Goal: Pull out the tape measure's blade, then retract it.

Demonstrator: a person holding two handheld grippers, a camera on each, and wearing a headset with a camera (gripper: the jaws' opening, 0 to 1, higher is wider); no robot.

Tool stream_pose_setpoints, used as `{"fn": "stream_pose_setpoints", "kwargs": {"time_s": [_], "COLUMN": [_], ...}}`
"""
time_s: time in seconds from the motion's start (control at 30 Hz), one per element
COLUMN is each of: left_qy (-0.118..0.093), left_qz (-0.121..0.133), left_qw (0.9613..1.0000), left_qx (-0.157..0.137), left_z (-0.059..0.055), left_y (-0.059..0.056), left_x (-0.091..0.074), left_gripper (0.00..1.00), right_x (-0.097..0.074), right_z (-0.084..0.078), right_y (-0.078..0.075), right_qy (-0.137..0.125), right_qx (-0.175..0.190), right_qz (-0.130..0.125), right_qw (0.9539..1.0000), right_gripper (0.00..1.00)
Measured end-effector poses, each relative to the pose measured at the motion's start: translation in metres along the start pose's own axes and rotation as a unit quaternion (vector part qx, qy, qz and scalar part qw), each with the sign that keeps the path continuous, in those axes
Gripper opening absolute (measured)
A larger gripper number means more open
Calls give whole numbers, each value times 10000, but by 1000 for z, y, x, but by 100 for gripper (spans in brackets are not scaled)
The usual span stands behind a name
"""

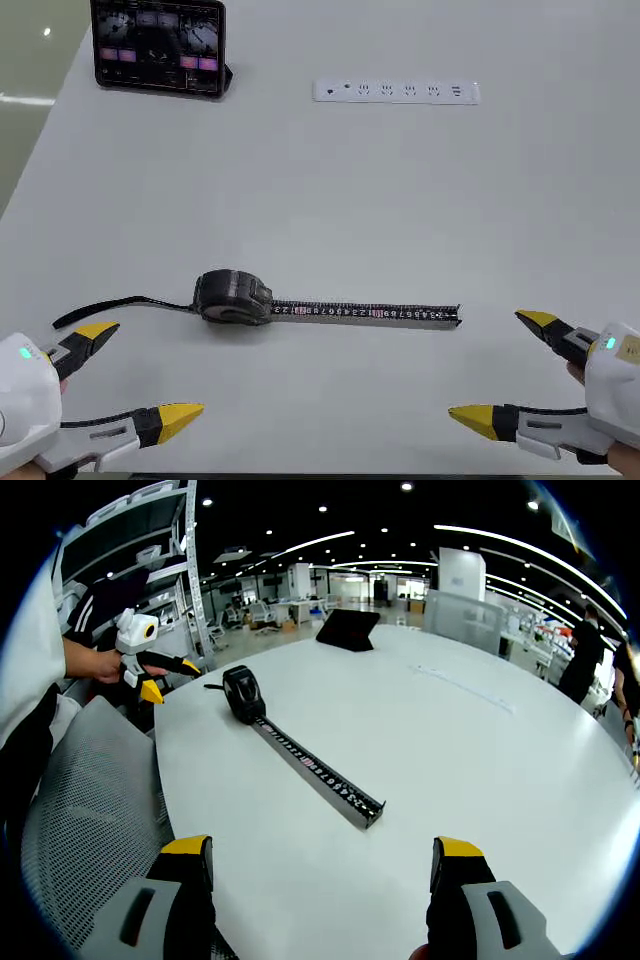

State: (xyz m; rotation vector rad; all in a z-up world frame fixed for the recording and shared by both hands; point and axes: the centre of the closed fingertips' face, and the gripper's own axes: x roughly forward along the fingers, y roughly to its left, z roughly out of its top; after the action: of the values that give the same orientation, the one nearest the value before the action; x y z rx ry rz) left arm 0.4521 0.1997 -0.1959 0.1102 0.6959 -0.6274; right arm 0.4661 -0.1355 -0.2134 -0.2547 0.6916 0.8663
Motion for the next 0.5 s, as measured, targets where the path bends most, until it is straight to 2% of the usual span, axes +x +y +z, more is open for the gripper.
{"fn": "stream_pose_setpoints", "kwargs": {"time_s": [0.17,0.5], "left_qy": [33,-8], "left_qz": [-8,8], "left_qw": [10000,10000], "left_qx": [-8,-28], "left_z": [-4,-3], "left_y": [-2,-1], "left_x": [0,-1], "left_gripper": [83,83], "right_x": [-1,2], "right_z": [-2,0], "right_y": [-2,0], "right_qy": [7,-17], "right_qx": [-2,-6], "right_qz": [-13,2], "right_qw": [10000,10000], "right_gripper": [89,90]}}
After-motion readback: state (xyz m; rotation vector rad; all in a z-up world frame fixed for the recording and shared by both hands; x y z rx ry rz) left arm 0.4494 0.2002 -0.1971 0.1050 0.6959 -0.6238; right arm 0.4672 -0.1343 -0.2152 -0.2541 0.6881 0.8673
